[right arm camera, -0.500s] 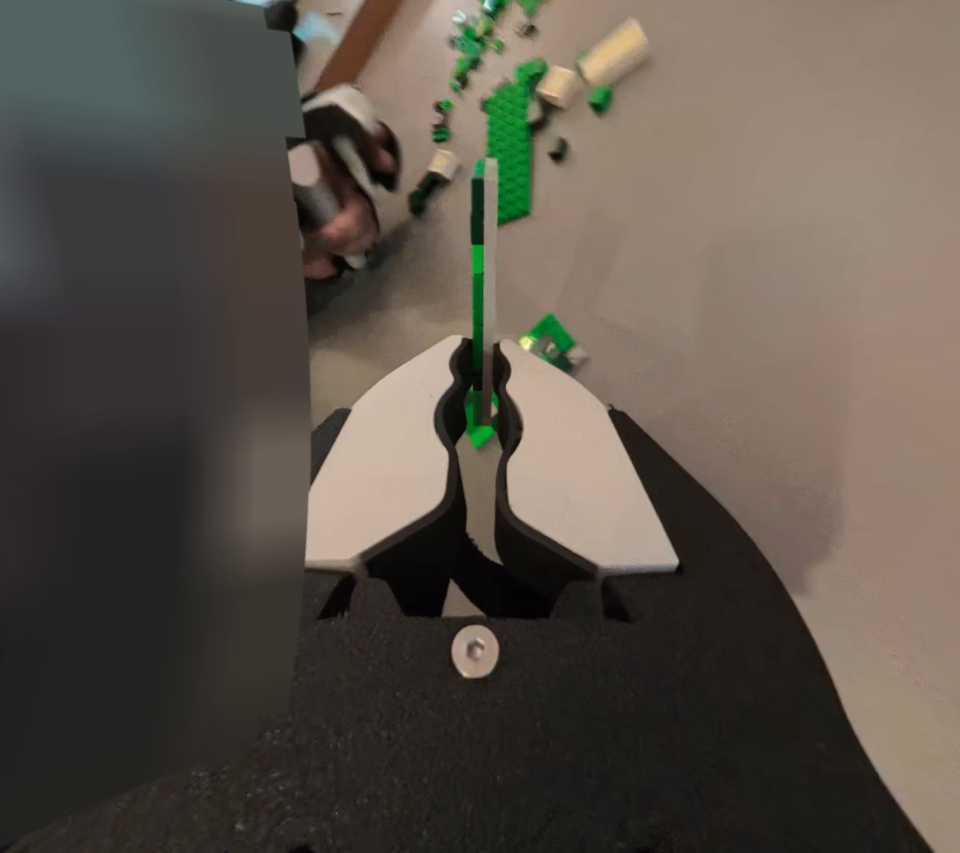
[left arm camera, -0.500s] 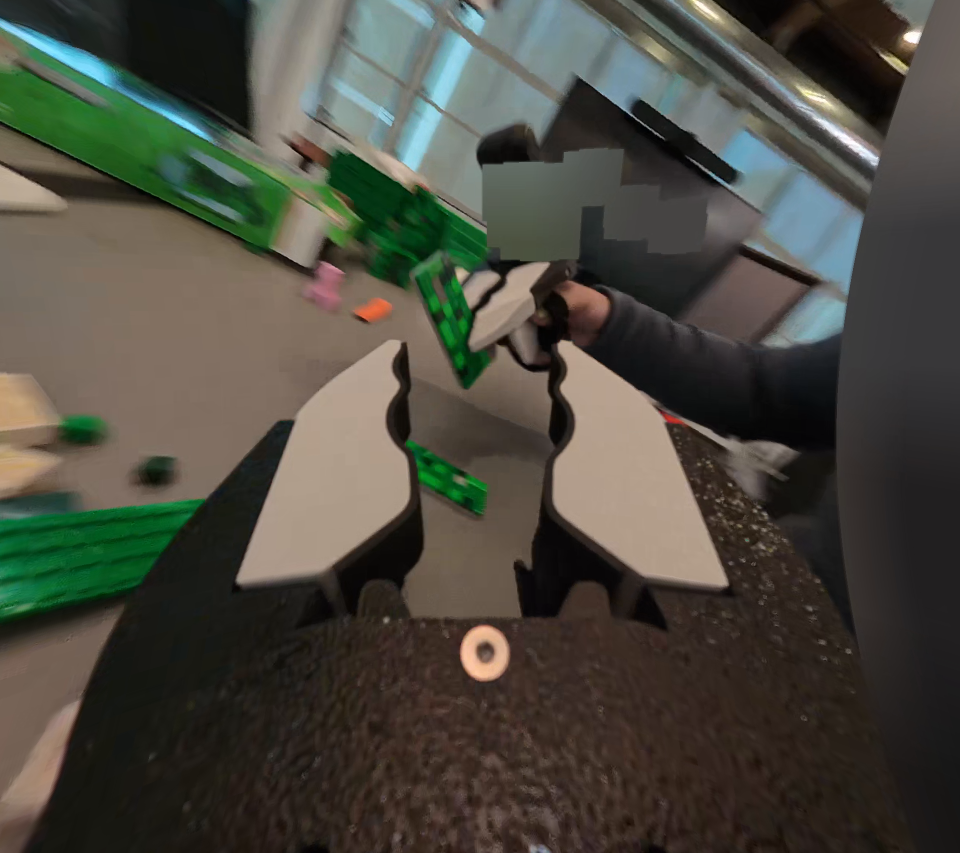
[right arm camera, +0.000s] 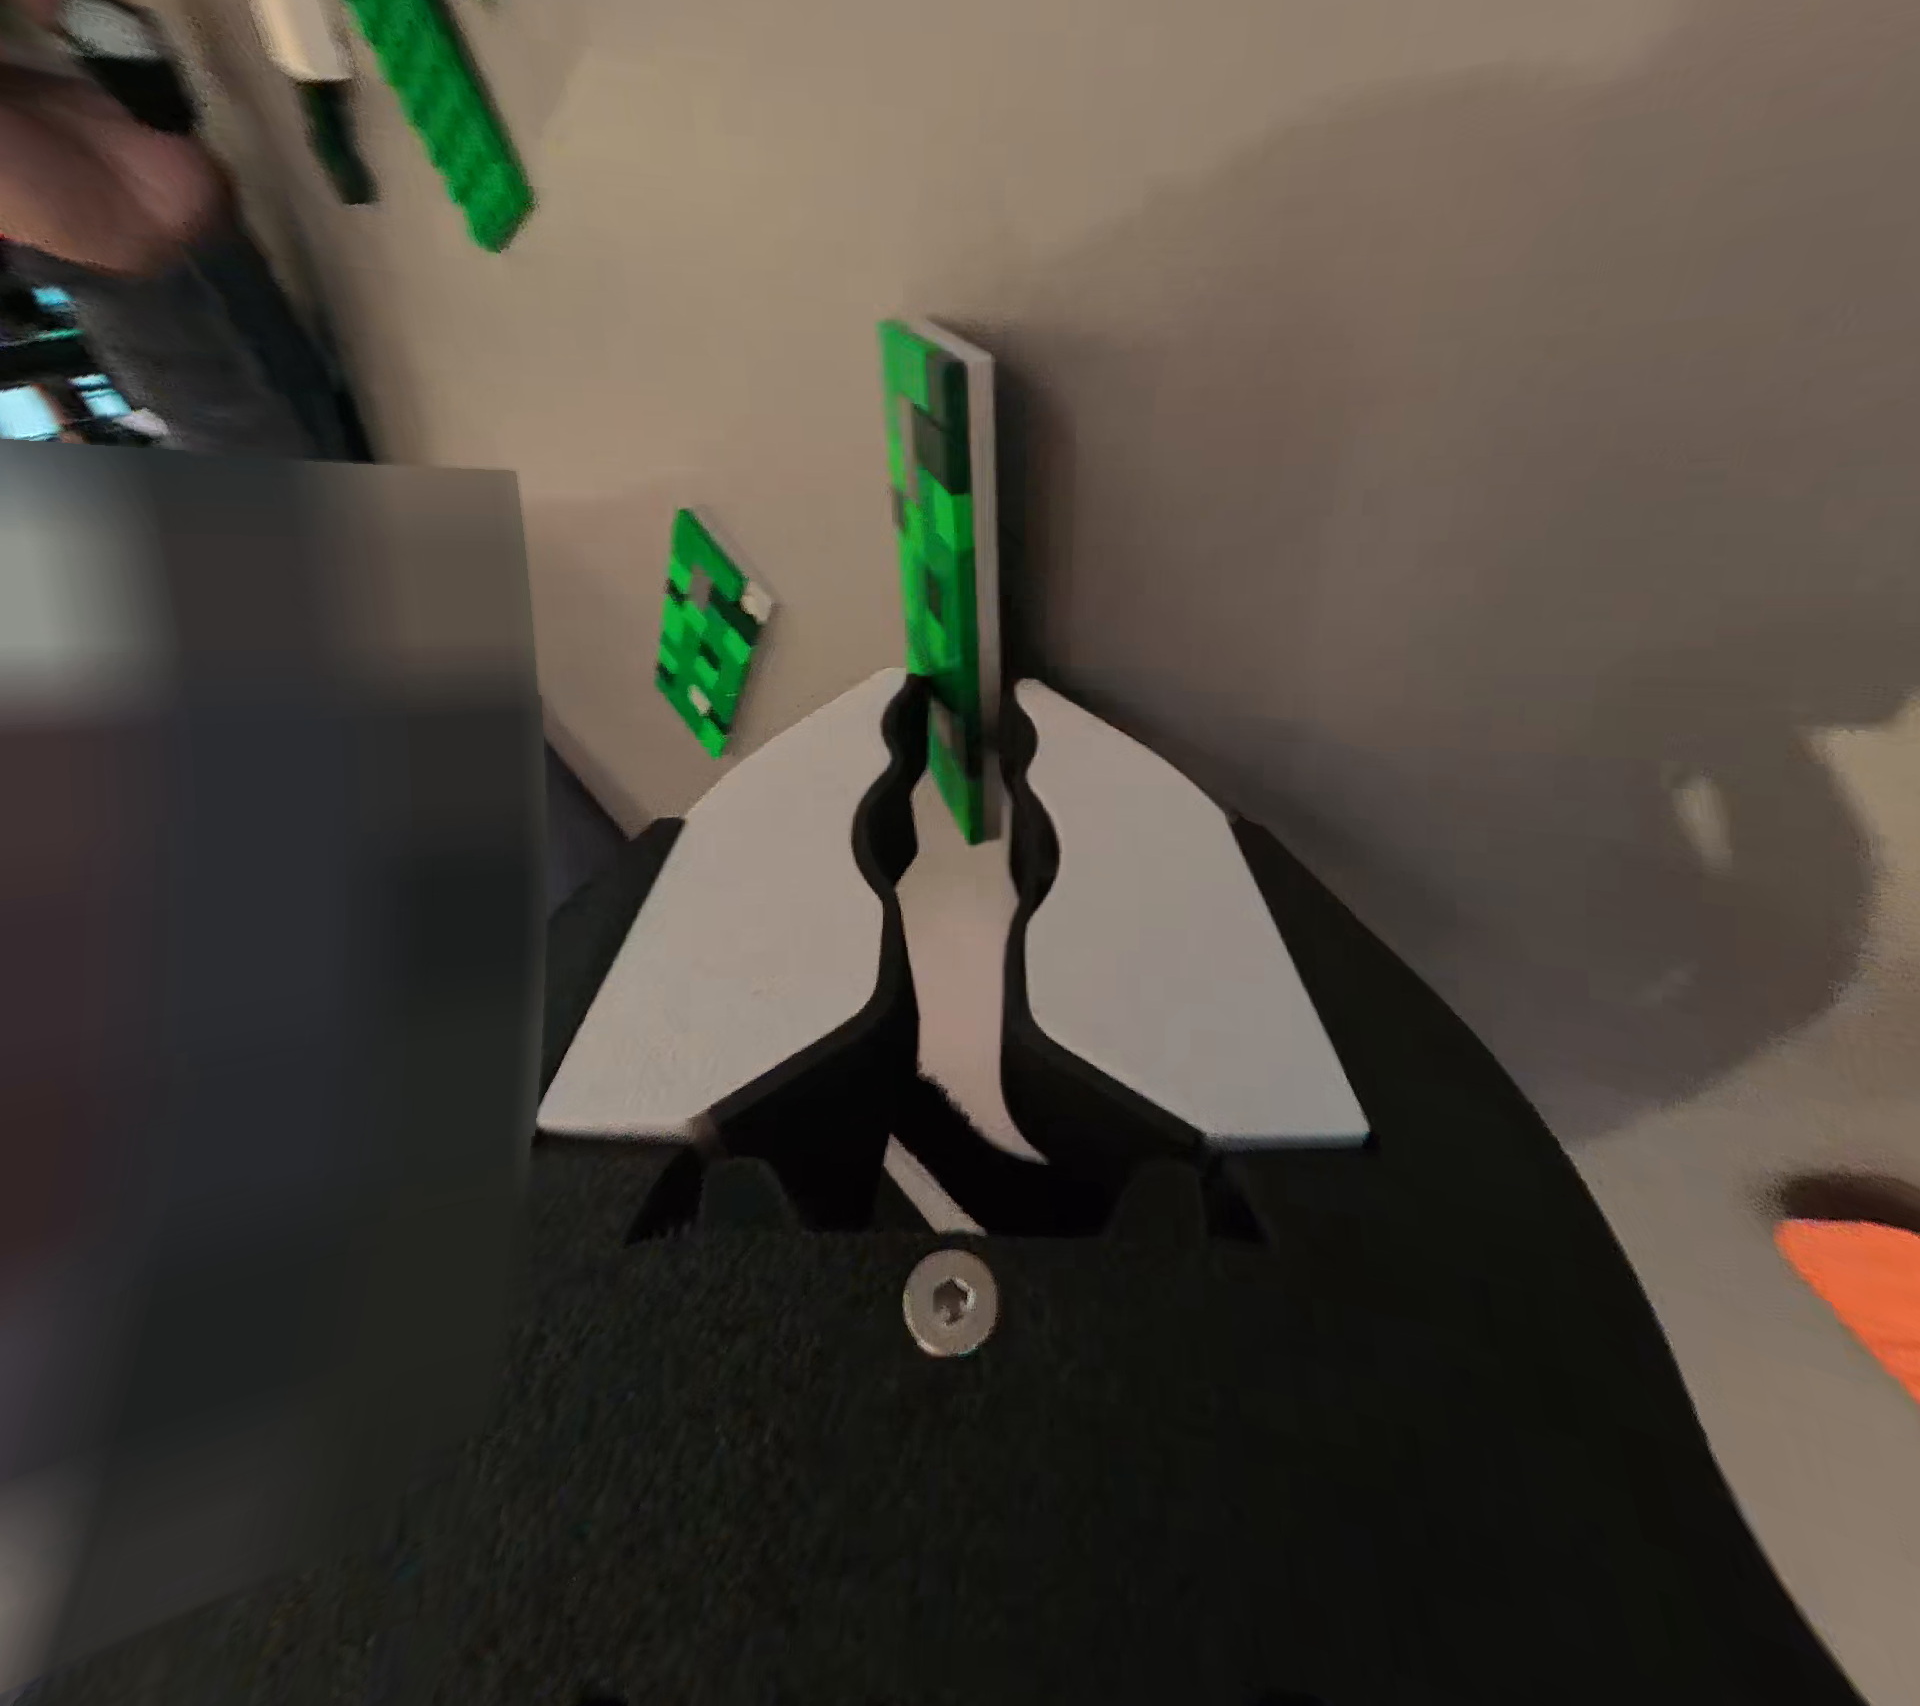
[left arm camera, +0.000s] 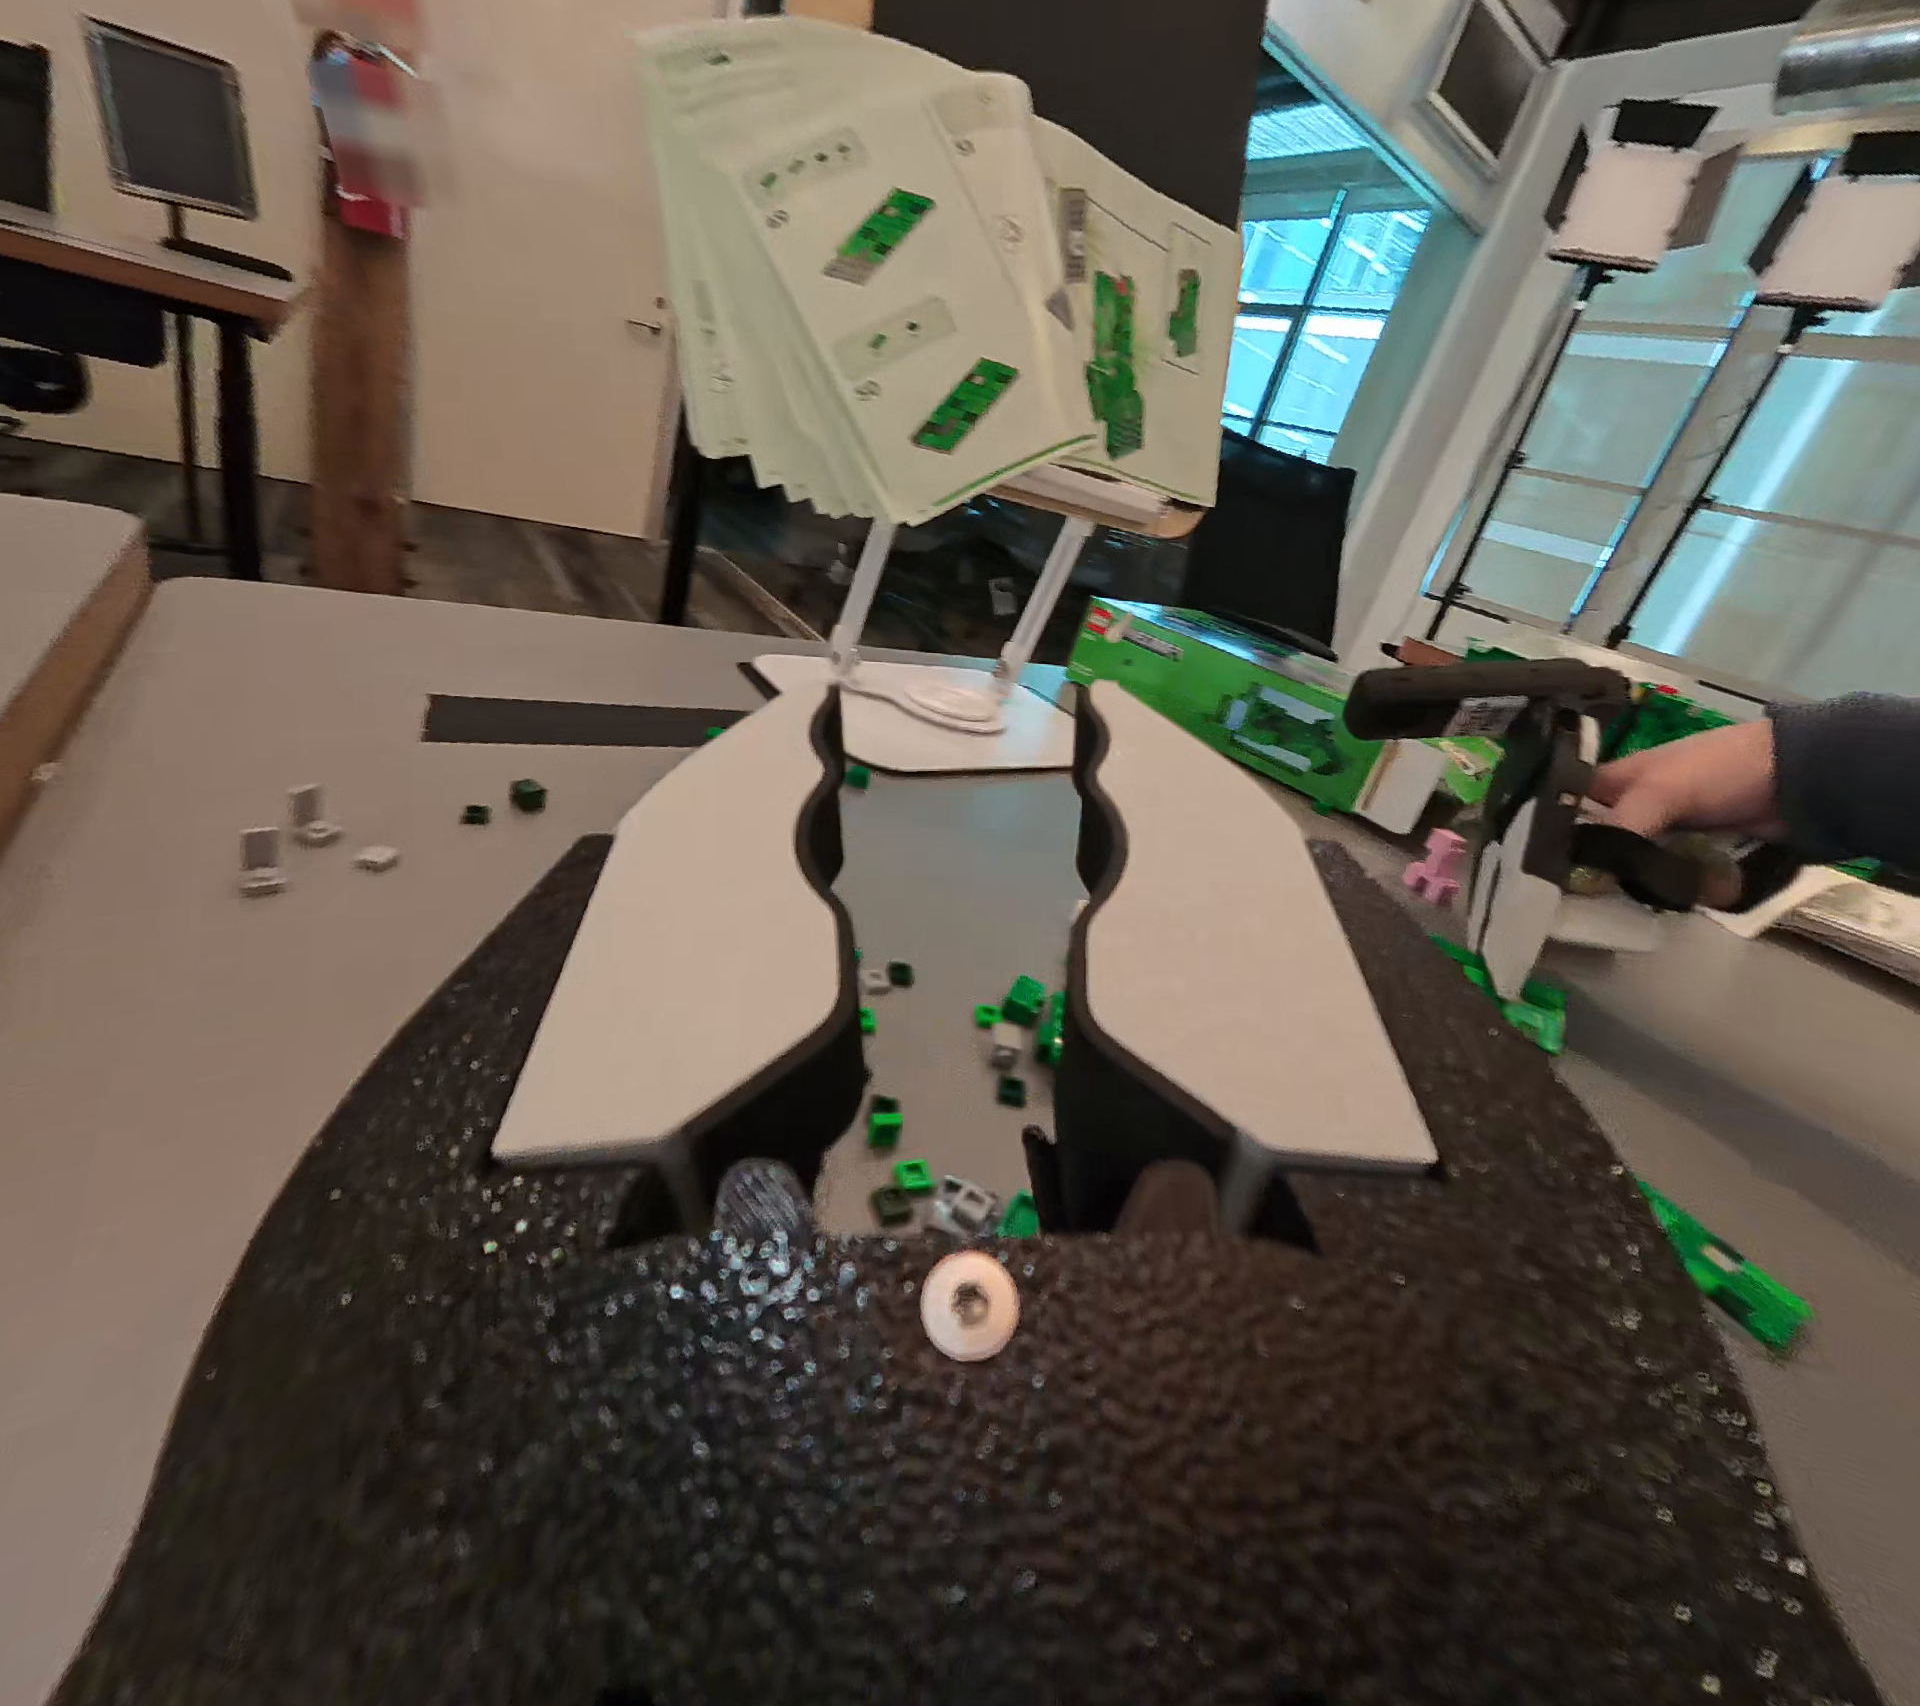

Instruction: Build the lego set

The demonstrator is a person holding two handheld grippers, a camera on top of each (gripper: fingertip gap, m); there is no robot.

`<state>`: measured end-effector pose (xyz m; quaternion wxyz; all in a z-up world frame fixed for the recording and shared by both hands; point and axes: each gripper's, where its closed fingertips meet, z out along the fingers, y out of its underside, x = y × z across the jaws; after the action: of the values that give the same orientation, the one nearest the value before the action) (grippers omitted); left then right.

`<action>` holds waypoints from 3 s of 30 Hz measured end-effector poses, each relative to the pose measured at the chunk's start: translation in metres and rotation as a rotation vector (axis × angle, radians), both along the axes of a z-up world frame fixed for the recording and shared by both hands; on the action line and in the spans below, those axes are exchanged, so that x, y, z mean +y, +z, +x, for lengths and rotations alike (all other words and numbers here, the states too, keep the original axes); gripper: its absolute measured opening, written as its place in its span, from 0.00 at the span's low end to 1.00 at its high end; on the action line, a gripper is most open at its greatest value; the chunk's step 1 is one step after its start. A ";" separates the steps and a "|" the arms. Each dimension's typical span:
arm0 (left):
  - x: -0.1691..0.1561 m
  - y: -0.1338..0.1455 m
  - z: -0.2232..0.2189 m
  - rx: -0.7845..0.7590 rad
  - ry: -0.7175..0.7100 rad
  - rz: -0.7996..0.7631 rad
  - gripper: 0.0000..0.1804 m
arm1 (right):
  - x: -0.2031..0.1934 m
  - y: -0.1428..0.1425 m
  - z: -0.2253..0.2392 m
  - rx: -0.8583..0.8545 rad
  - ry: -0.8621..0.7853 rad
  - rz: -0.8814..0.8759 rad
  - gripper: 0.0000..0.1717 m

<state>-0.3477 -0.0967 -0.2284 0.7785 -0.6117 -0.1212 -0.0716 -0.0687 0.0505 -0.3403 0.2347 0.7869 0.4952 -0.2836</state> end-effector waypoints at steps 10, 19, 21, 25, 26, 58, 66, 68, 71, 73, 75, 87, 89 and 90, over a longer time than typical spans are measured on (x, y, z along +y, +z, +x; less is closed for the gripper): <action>-0.024 -0.005 -0.051 -0.007 0.197 0.028 0.23 | 0.044 0.050 -0.051 0.216 0.099 0.711 0.22; -0.035 0.000 -0.064 0.073 0.308 0.051 0.21 | -0.099 0.063 -0.221 0.839 0.526 0.685 0.20; -0.038 0.002 -0.065 0.073 0.320 0.058 0.20 | -0.110 0.047 -0.248 0.823 0.584 0.695 0.20; -0.054 0.006 -0.076 0.088 0.404 0.075 0.18 | -0.102 0.028 -0.292 0.803 0.600 0.776 0.18; -0.058 0.006 -0.080 0.088 0.426 0.077 0.17 | -0.095 0.028 -0.303 0.797 0.573 0.788 0.17; -0.049 -0.002 -0.091 0.018 0.376 0.052 0.11 | -0.120 -0.010 -0.259 0.743 1.447 0.674 0.08; -0.048 -0.003 -0.090 0.008 0.361 0.054 0.10 | -0.123 -0.017 -0.267 0.731 1.502 0.693 0.08; -0.047 -0.003 -0.090 0.009 0.355 0.052 0.09 | -0.124 -0.018 -0.267 0.726 1.500 0.680 0.06; -0.045 -0.003 -0.088 0.017 0.340 0.050 0.09 | -0.121 -0.016 -0.265 0.719 1.495 0.691 0.06; -0.040 -0.004 -0.081 0.047 0.283 0.036 0.09 | -0.121 -0.011 -0.264 0.744 1.449 0.694 0.05; -0.029 -0.005 -0.064 0.146 0.170 -0.019 0.09 | -0.122 0.001 -0.261 0.783 1.366 0.675 0.05; 0.011 -0.036 0.067 1.021 -0.155 -0.233 0.15 | -0.124 0.076 -0.198 0.749 1.070 0.263 0.05; 0.011 -0.036 0.077 1.076 -0.160 -0.220 0.16 | -0.126 0.075 -0.193 0.729 1.079 0.250 0.05; 0.013 -0.033 0.084 1.113 -0.141 -0.212 0.16 | -0.127 0.075 -0.190 0.718 1.085 0.239 0.05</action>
<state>-0.2639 -0.0841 -0.2619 0.6526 -0.6387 0.3418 0.2220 -0.2589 -0.0769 -0.2654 0.0757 0.3028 0.8970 -0.3131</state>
